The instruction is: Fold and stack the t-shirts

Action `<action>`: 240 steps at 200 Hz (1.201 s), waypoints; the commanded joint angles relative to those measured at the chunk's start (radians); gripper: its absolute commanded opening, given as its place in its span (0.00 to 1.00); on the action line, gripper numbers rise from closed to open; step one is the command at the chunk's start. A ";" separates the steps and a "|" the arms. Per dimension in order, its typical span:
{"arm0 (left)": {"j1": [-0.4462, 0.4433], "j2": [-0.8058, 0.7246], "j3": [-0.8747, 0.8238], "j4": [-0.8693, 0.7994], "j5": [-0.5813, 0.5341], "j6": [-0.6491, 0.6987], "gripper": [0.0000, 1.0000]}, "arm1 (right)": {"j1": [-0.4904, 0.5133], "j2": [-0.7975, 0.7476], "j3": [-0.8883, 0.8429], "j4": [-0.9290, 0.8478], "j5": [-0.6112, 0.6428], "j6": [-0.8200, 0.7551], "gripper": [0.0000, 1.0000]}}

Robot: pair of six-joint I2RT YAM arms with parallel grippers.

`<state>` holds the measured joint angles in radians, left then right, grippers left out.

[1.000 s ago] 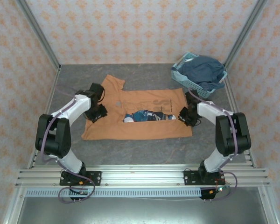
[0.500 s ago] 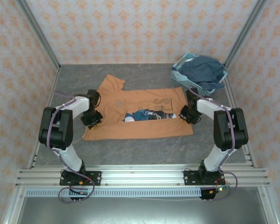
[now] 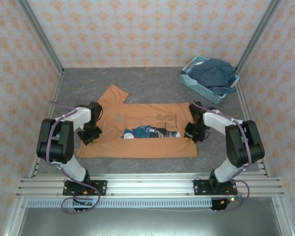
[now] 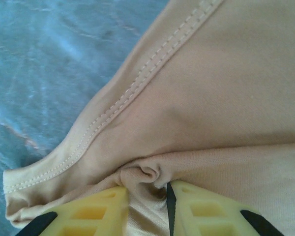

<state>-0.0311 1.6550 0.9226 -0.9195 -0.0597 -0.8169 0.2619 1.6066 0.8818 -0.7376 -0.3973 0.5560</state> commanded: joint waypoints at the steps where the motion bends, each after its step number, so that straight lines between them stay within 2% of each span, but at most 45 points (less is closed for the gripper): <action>1: 0.019 -0.058 0.004 -0.050 -0.059 -0.039 0.30 | 0.002 -0.035 -0.023 -0.080 0.017 0.003 0.25; 25: 0.000 -0.088 0.168 -0.050 -0.058 -0.019 0.39 | 0.002 -0.104 0.045 -0.056 0.063 -0.015 0.33; 43: -0.018 -0.027 0.352 -0.047 -0.050 0.016 0.44 | 0.000 -0.119 0.120 -0.027 0.102 -0.033 0.37; 66: -0.021 0.164 0.620 -0.062 -0.006 0.069 0.45 | -0.008 -0.070 0.220 0.022 0.124 -0.064 0.41; 100: -0.029 0.463 0.990 -0.073 -0.006 0.156 0.44 | -0.024 0.060 0.381 0.086 0.104 -0.111 0.46; 149: -0.029 0.754 1.367 -0.048 -0.017 0.249 0.48 | -0.047 0.195 0.544 0.094 0.094 -0.139 0.48; 183: -0.024 0.882 1.509 -0.013 -0.037 0.277 0.51 | -0.056 0.213 0.565 0.093 0.086 -0.130 0.48; 240: -0.044 0.991 1.561 0.048 0.027 0.267 0.53 | -0.067 0.199 0.539 0.082 0.086 -0.132 0.49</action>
<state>-0.0597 2.6125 2.4546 -0.8967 -0.0509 -0.5732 0.2070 1.8133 1.4178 -0.6422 -0.3180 0.4400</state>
